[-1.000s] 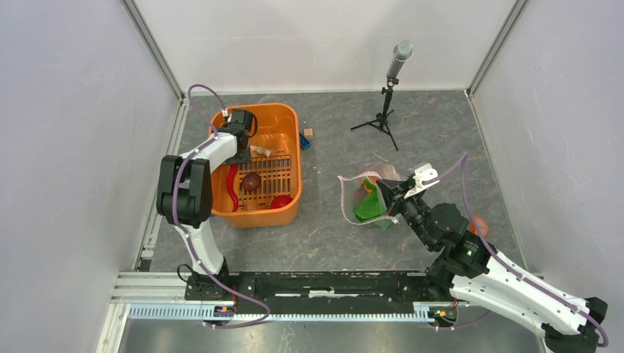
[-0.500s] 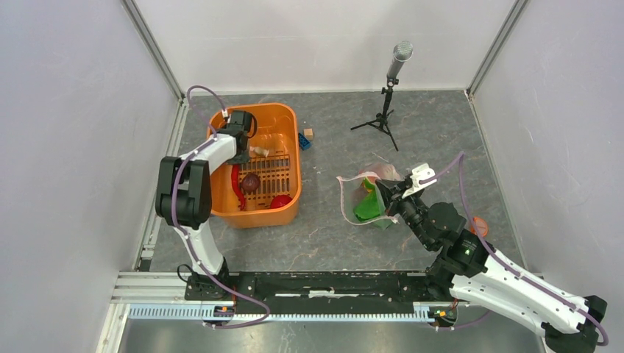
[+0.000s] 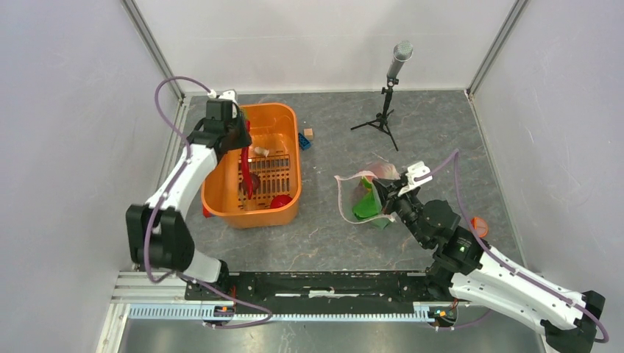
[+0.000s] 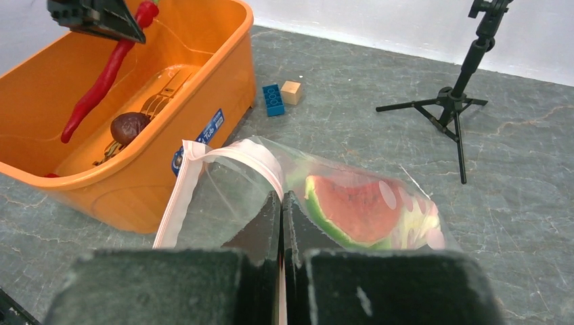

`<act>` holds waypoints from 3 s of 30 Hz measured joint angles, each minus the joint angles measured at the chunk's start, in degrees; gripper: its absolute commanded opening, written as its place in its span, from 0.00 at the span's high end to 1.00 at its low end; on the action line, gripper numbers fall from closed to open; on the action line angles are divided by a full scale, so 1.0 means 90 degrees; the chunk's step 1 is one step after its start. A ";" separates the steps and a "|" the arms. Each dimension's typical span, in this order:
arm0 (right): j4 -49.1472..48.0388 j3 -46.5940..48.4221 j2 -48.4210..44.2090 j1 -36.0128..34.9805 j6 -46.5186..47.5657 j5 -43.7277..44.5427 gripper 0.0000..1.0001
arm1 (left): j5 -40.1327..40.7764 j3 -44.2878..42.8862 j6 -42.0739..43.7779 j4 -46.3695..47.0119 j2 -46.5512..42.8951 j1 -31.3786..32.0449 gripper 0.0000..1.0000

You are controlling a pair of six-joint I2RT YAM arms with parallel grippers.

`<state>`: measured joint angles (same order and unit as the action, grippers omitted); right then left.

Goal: Place the food in the zip-top bag and seal the zipper
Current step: Pick up the fake vegetable from the bin, then place the fake fruit in the zipper food storage bag.

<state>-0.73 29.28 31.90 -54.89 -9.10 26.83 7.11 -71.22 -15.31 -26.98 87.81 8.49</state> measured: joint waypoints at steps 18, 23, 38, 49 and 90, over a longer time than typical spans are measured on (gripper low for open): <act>-0.0534 -0.0153 0.0304 0.0000 -0.0937 0.0019 1.00 | -0.3551 0.1800 -0.1569 0.2691 -0.3929 0.0141 0.84; -0.0634 -0.0155 0.0335 -0.0002 -0.1226 -0.0005 1.00 | -0.3378 0.2805 -0.1919 0.4284 -0.4240 0.1299 0.86; -0.0792 0.0109 0.0568 0.0000 -0.2492 -0.0670 1.00 | -0.3150 0.3500 -0.1642 0.9799 -0.2875 0.3912 0.87; -0.1025 0.0228 0.0197 0.0000 -0.3223 -0.0702 1.00 | -0.2963 0.3587 -0.0838 1.0715 -0.2164 0.4345 0.83; -0.0799 0.0488 0.0525 0.0000 -0.3094 -0.0282 1.00 | -0.3529 0.0651 0.2217 0.0607 -0.3334 0.4680 0.45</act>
<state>-7.92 33.67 36.62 -54.89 -36.95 24.29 -24.64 -65.36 4.64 -21.52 57.80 50.61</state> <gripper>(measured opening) 0.007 0.621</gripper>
